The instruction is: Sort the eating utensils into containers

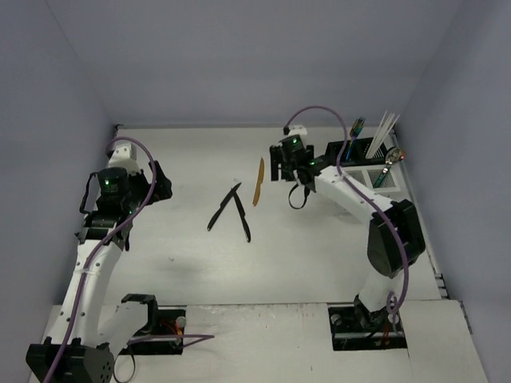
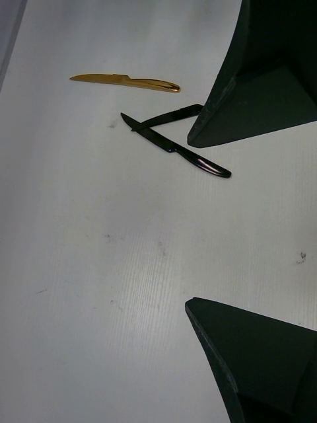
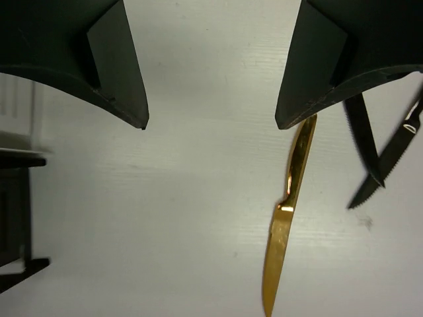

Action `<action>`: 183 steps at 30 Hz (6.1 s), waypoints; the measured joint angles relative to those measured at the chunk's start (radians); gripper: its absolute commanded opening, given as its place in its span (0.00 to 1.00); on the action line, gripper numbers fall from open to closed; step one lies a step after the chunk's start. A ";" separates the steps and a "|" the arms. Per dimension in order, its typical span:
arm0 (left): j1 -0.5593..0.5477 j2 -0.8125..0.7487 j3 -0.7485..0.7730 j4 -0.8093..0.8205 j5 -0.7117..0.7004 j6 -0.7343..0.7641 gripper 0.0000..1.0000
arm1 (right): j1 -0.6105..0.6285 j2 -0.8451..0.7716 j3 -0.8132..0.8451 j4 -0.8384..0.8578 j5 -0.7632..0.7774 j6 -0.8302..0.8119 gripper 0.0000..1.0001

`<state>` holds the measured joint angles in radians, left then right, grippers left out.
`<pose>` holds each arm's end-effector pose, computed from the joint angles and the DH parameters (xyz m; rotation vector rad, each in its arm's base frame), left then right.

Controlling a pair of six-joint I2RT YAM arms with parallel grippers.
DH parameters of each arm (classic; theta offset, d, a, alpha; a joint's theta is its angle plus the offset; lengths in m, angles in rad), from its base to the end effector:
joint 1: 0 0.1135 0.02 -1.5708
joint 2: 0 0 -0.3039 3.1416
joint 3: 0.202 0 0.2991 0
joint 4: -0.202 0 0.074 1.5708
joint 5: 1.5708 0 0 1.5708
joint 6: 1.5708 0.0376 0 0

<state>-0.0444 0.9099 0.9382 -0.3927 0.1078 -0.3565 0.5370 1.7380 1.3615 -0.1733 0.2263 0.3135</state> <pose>0.2283 -0.0142 0.3820 -0.2314 1.9371 -0.3705 0.3991 0.2278 0.3034 -0.1020 2.1142 0.2694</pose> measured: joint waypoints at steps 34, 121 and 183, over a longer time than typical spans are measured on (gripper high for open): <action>0.001 0.024 0.000 -0.003 0.007 0.000 0.97 | 0.103 0.537 0.381 -0.039 -0.049 0.178 0.26; 0.006 0.033 0.000 -0.007 0.024 -0.015 0.97 | 0.213 -0.135 -0.062 -0.157 0.176 -0.006 0.00; 0.006 0.024 0.000 0.000 0.027 -0.016 0.97 | 0.031 -0.302 -0.144 0.214 0.110 -0.152 0.65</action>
<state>-0.0380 0.9339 0.9382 -0.3926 0.1349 -0.3729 0.5676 1.4360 1.2171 0.0411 0.3368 0.1613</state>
